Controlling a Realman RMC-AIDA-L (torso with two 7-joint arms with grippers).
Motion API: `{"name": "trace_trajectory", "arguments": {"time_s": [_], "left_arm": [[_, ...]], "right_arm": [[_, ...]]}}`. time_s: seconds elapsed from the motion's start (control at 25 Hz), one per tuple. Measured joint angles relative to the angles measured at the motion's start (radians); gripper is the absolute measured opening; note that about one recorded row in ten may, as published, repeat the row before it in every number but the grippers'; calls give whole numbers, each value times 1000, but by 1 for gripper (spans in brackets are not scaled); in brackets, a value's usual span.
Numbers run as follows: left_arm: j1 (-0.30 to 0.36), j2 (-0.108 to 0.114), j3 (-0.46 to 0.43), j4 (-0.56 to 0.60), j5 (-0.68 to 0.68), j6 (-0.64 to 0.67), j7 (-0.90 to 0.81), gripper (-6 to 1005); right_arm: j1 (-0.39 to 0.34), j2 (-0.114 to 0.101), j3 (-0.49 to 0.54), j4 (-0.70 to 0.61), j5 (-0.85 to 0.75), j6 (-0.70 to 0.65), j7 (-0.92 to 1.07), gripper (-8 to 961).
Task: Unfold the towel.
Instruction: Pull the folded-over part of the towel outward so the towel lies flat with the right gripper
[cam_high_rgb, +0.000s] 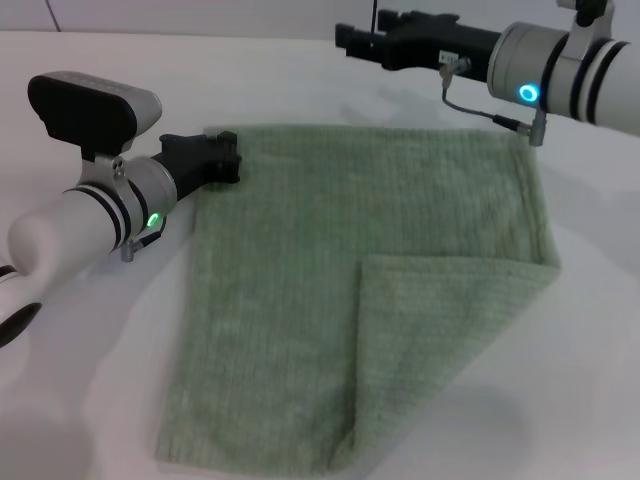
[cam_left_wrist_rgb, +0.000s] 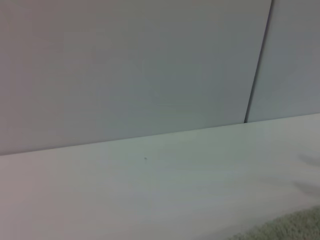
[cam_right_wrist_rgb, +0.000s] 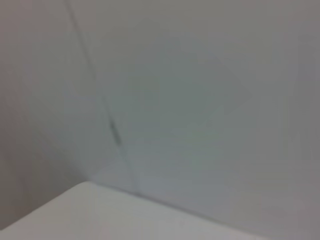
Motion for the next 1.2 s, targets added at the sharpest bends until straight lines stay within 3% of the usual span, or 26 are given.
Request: {"name": "trace_trajectory", "arguments": {"time_s": [0.32, 0.52, 0.96, 1.2], "left_arm": [[-1, 1, 0, -2, 0, 0, -2, 7], [-2, 1, 0, -2, 0, 0, -3, 7], [-7, 1, 0, -2, 0, 0, -5, 7], [-7, 1, 1, -2, 0, 0, -8, 7]], "right_arm": [[18, -27, 226, -18, -413, -249, 249, 712], [57, -40, 306, -21, -619, -360, 364, 712], [150, -49, 328, -24, -895, -531, 519, 712], [185, -53, 332, -25, -947, -599, 561, 712]]}}
